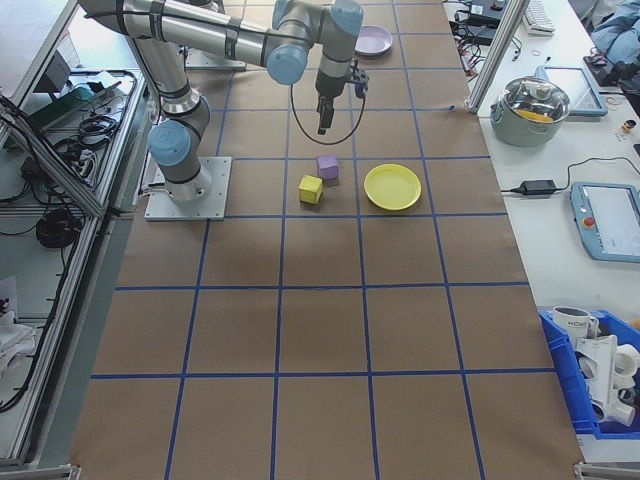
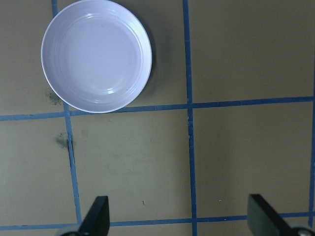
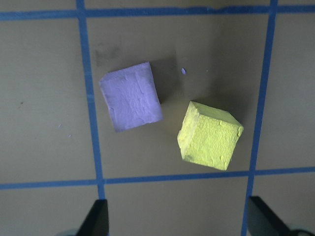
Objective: Sort blocks by color into plates
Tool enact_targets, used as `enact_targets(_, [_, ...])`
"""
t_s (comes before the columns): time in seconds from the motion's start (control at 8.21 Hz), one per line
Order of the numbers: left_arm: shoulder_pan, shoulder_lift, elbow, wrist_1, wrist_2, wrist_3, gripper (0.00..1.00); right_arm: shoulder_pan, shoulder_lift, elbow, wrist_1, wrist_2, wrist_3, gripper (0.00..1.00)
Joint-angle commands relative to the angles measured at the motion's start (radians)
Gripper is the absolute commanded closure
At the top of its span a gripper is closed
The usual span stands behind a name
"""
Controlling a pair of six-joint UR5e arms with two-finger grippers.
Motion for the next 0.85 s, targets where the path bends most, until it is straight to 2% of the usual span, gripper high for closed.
enact_targets(0.0, [0.001,-0.001,0.0,0.0,0.0,0.0,0.0,-0.074,0.094,0.211,-0.257,-0.043,-0.023,0.0])
enact_targets(0.12, [0.003,0.001,0.0,0.0,0.0,0.0,0.0,-0.077,0.108,0.216,-0.287,-0.061,-0.025,0.0])
enact_targets(0.73, [0.001,-0.005,-0.005,0.014,-0.008,-0.001,0.0,-0.091,0.148,0.221,-0.321,-0.078,-0.1,0.1])
